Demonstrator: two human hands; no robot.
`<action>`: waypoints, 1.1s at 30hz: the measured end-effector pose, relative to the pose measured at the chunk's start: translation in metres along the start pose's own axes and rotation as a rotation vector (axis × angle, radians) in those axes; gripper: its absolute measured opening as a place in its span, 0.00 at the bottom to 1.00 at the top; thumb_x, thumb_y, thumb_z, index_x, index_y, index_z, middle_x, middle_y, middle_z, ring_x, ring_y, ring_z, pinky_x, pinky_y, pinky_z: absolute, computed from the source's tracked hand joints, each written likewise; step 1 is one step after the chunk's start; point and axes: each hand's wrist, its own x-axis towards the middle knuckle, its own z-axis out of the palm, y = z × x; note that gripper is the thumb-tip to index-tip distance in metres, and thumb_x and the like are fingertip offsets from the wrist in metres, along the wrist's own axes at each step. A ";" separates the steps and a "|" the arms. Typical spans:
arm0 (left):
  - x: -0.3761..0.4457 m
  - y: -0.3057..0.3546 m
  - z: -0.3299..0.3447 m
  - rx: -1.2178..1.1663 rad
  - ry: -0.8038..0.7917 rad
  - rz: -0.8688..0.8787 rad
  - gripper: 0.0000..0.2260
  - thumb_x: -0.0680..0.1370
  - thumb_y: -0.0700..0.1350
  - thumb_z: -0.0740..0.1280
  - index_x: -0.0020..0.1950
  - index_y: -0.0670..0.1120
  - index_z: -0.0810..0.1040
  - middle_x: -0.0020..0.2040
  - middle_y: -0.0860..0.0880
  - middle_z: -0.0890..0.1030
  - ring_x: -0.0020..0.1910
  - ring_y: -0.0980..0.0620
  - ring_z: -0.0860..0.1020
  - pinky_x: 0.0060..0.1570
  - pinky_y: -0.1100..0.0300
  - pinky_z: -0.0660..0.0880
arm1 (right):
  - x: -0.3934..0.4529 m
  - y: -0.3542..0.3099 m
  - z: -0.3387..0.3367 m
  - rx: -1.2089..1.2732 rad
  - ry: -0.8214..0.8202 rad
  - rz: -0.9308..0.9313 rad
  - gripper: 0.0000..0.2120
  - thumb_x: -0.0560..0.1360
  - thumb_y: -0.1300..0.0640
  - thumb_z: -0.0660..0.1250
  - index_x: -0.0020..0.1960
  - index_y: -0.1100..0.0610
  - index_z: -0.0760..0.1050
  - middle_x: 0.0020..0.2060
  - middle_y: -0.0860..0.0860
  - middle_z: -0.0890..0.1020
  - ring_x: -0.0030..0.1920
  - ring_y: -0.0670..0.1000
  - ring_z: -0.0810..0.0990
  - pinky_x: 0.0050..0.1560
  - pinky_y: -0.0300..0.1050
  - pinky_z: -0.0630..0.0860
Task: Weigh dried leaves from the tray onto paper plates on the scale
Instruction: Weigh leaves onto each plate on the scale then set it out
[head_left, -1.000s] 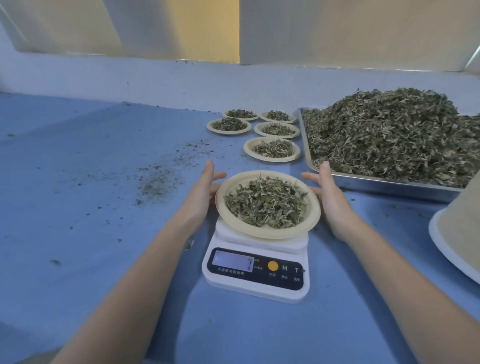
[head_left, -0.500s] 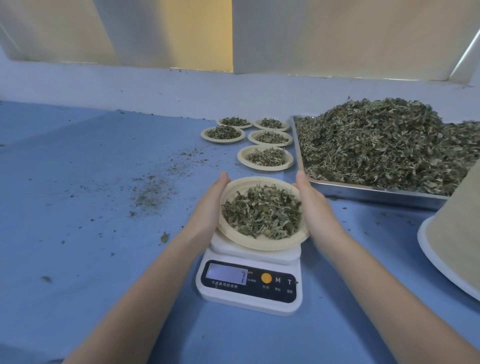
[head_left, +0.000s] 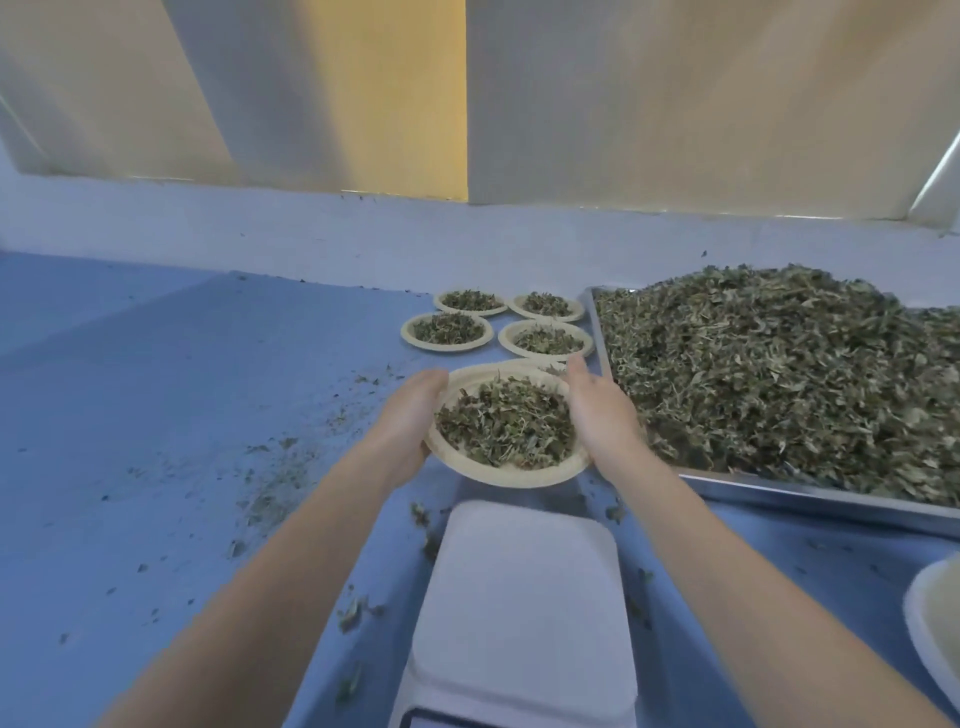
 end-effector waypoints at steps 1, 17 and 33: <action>0.009 0.000 0.001 0.037 -0.011 0.009 0.14 0.83 0.43 0.54 0.67 0.45 0.71 0.58 0.42 0.78 0.56 0.40 0.78 0.58 0.40 0.74 | 0.009 -0.001 0.001 -0.105 -0.008 -0.063 0.30 0.83 0.44 0.45 0.42 0.62 0.77 0.32 0.54 0.75 0.31 0.49 0.68 0.34 0.46 0.64; 0.035 -0.042 0.000 0.537 -0.118 0.005 0.14 0.83 0.41 0.52 0.66 0.48 0.69 0.59 0.45 0.76 0.57 0.45 0.75 0.58 0.51 0.73 | 0.027 0.033 0.005 -0.866 -0.219 -0.482 0.25 0.83 0.49 0.46 0.43 0.60 0.76 0.40 0.59 0.79 0.48 0.58 0.77 0.46 0.47 0.71; 0.029 -0.044 0.013 0.800 -0.035 0.105 0.14 0.81 0.37 0.53 0.64 0.42 0.71 0.56 0.44 0.76 0.49 0.48 0.72 0.49 0.57 0.69 | 0.020 0.041 0.013 -1.147 -0.164 -0.615 0.18 0.82 0.55 0.47 0.56 0.57 0.75 0.51 0.56 0.80 0.52 0.57 0.77 0.43 0.47 0.64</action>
